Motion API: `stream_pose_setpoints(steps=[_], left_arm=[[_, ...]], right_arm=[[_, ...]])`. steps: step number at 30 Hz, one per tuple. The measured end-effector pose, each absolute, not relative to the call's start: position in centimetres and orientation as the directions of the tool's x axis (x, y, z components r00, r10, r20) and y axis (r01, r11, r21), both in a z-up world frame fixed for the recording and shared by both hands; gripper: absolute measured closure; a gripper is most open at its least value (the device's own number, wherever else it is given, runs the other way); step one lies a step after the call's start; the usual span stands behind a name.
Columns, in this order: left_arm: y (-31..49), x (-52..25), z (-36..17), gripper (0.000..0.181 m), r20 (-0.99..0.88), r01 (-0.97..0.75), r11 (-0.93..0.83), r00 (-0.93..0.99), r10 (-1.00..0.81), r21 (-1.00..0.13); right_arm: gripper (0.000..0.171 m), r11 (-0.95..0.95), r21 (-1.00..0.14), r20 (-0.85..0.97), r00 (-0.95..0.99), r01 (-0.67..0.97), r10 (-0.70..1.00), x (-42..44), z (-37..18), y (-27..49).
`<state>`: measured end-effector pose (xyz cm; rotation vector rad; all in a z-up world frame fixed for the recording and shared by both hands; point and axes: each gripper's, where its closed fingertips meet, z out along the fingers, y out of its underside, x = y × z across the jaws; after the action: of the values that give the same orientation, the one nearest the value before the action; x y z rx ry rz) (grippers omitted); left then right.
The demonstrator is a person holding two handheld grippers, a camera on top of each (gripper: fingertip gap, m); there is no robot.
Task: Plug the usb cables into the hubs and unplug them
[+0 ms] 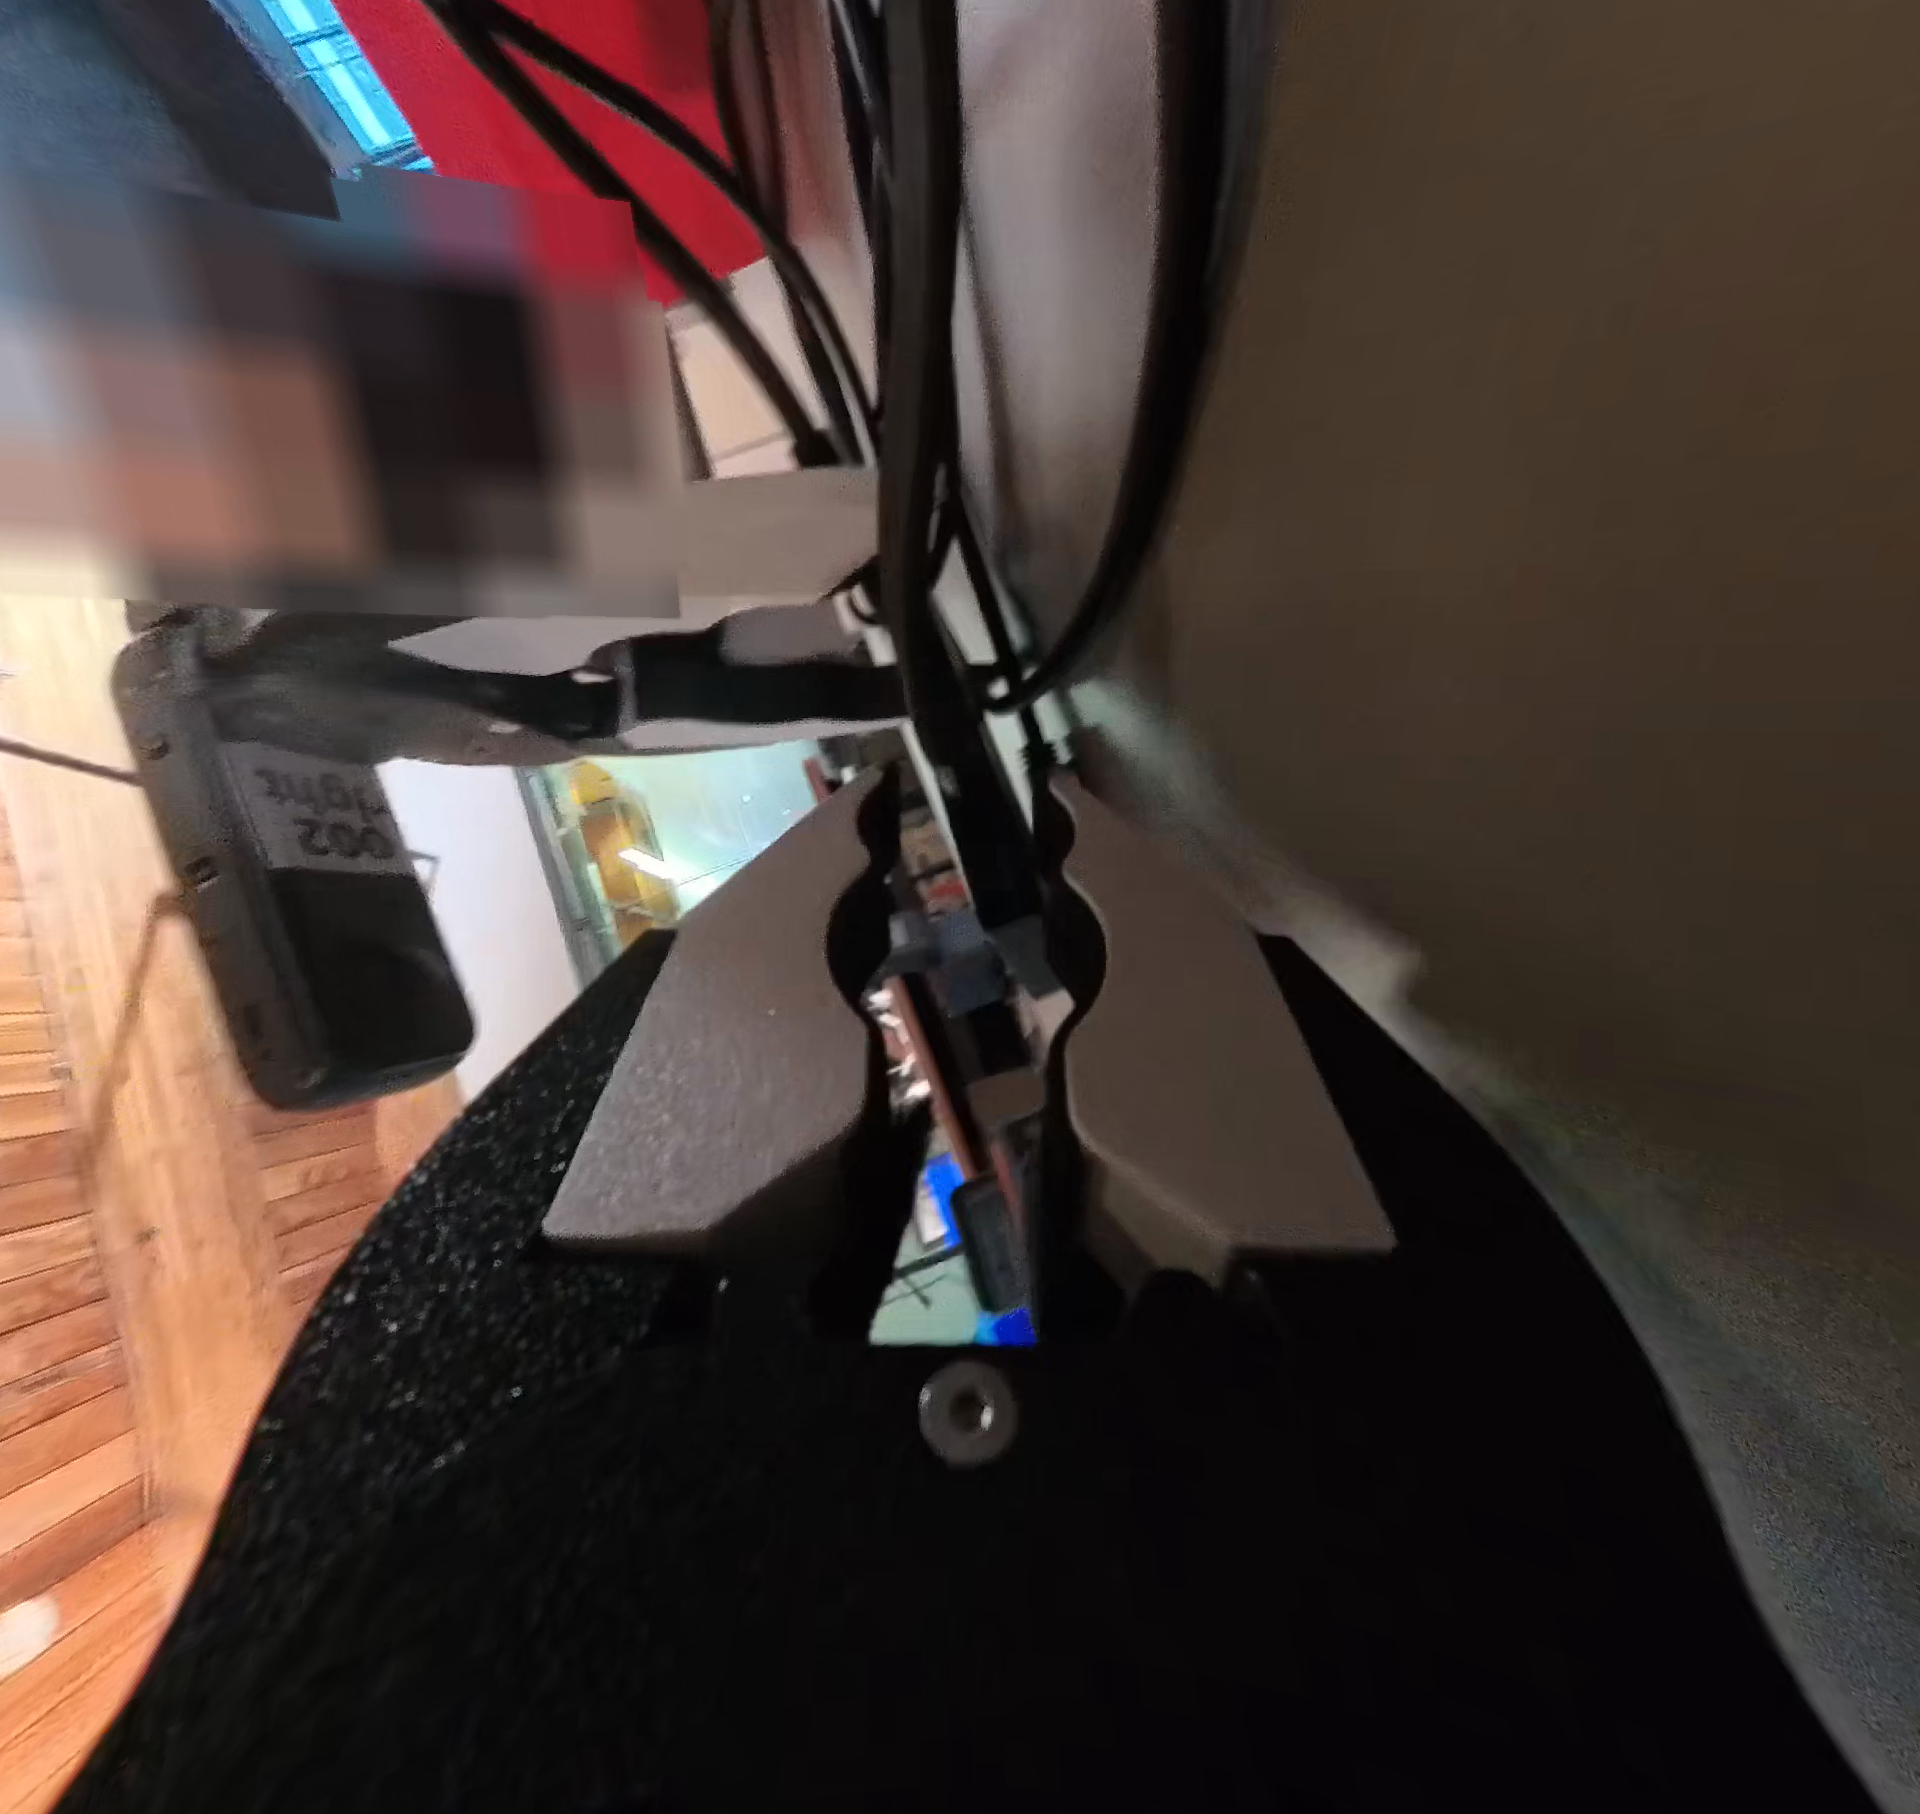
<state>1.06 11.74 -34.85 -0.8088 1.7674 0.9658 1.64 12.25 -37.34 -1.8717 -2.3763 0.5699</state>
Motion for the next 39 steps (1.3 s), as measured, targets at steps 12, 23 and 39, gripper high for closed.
stream_pose_setpoints(steps=[12, 23, 39], left_arm=[[11.2, -3.2, -29.2, 0.168, -0.981, -0.905, 0.395, -0.191, -0.044, 0.158], [13.2, -5.3, -29.0, 0.177, -0.997, -0.966, 0.255, -0.06, -0.051, 0.045], [13.4, -4.7, -30.2, 0.181, -0.992, -0.96, 0.277, -0.006, -0.129, -0.03]], right_arm=[[0.09, 0.078, -0.373, -0.223, -0.171, 0.924, 0.96, 1.8, -37.1, 12.9], [0.09, 0.358, -0.141, 0.138, -0.34, 0.923, 0.93, 2.8, -37.6, 13.2], [0.091, -0.223, -0.304, -0.452, 0.065, 0.926, 0.889, 3.4, -35.3, 16.4]])
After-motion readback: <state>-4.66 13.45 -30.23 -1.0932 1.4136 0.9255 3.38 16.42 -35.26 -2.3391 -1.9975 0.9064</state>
